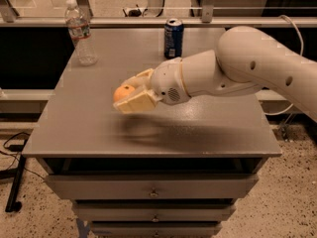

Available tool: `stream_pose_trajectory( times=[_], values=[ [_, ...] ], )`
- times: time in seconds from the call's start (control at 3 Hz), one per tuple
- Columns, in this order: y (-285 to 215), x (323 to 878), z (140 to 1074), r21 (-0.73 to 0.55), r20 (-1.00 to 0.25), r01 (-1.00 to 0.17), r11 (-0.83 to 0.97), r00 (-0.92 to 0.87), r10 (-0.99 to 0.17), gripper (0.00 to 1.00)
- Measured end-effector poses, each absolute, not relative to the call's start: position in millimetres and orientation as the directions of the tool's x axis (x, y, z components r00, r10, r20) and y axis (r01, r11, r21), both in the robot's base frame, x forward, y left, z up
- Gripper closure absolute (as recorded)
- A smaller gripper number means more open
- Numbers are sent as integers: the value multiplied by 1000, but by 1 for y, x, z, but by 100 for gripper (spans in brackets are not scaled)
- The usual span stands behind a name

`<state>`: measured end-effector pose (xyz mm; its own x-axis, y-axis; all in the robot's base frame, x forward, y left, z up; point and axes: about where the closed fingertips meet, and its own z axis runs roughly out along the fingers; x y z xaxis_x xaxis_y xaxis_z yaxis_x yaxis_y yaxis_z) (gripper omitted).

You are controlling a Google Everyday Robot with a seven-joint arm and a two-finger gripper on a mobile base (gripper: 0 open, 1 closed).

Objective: Move orange near water bottle

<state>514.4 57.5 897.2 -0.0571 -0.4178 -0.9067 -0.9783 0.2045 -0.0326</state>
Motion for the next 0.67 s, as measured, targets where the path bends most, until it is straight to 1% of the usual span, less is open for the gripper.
stream_pose_trajectory(
  times=[0.33,0.67],
  values=[
    [66,532,900,-71,-924,-974,216,-18,-382,100],
    [80,561,926,-140,-932,-969,204,60,-357,100]
  ],
)
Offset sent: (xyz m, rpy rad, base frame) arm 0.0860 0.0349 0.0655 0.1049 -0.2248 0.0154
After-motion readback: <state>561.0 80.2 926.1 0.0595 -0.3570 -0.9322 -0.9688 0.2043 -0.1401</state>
